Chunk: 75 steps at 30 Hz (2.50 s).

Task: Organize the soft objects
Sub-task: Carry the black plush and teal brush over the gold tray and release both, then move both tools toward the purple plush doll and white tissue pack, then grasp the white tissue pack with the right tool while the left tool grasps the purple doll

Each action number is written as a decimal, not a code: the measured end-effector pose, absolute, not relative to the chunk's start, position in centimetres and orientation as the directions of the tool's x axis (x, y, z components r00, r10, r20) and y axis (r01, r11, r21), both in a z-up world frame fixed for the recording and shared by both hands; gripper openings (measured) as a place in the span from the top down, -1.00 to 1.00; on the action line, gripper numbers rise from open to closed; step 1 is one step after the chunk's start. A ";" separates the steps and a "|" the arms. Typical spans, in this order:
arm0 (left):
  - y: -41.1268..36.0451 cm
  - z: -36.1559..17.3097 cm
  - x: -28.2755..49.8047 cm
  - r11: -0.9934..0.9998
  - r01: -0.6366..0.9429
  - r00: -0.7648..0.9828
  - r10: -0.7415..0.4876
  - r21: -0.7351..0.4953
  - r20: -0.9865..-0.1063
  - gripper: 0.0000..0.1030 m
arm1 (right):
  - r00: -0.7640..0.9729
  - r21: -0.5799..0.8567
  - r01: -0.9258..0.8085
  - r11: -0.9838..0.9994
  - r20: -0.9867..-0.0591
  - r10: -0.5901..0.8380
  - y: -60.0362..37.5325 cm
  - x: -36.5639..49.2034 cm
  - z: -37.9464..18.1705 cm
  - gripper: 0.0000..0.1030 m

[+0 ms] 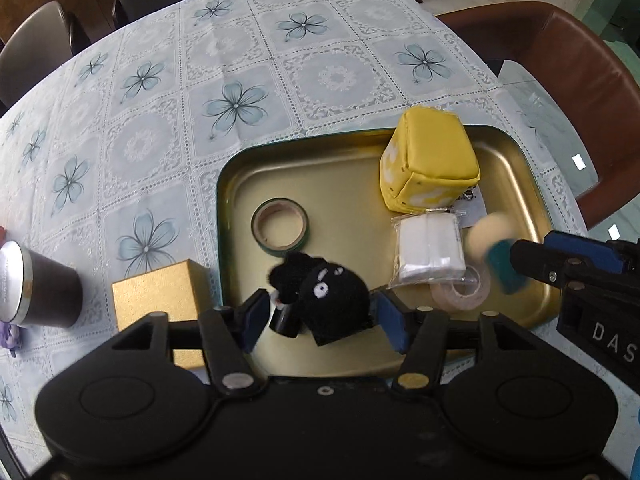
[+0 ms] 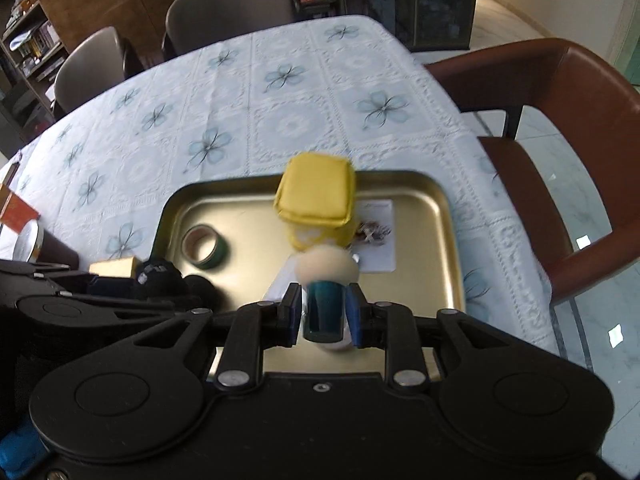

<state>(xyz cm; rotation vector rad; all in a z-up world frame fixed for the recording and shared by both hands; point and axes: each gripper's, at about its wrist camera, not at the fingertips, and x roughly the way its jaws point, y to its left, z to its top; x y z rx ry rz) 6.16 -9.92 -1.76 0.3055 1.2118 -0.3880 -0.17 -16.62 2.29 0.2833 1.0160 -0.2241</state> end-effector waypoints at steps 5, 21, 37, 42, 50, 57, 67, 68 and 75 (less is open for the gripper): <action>-10.5 -2.3 6.3 0.900 0.433 0.301 -0.092 0.049 -0.949 -0.33 | 0.520 0.175 0.314 0.933 -0.854 -0.015 -18.0 0.1 1.9 0.21; -5.5 -1.5 5.4 0.944 0.321 0.308 -0.032 0.072 -0.951 -0.47 | 0.504 0.234 0.257 0.938 -0.860 0.077 -16.4 0.6 1.1 0.21; 14.2 -1.8 6.0 0.998 0.034 0.321 0.029 0.043 -0.946 -0.52 | 0.497 0.184 0.063 0.981 -0.858 0.129 -2.6 4.6 2.6 0.21; 22.5 -2.2 8.0 0.998 -0.056 0.299 0.046 0.031 -0.953 -0.52 | 0.508 0.151 -0.038 0.988 -0.848 0.149 4.4 7.3 3.6 0.21; 33.7 -3.4 10.9 0.983 -0.177 0.273 0.096 0.049 -0.957 -0.52 | 0.532 0.106 -0.204 0.973 -0.823 0.201 15.9 12.6 4.1 0.21; 39.6 -5.5 11.3 0.972 -0.234 0.225 0.075 0.021 -0.971 -0.52 | 0.495 0.078 -0.306 0.949 -0.838 0.229 23.3 16.9 2.0 0.21; 42.8 -7.4 11.4 0.965 -0.260 0.196 0.024 -0.028 -0.980 -0.52 | 0.380 -0.004 -0.385 0.923 -0.912 0.155 29.1 21.0 -3.1 0.21; 42.9 -7.6 11.5 0.965 -0.262 0.194 0.023 -0.029 -0.981 -0.52 | 0.366 -0.011 -0.392 0.920 -0.919 0.145 29.3 21.3 -3.5 0.21; 43.3 -8.1 12.6 0.967 -0.255 0.194 0.030 -0.021 -0.981 -0.58 | 0.339 -0.082 -0.399 0.913 -0.939 0.064 30.5 22.6 -5.3 -0.03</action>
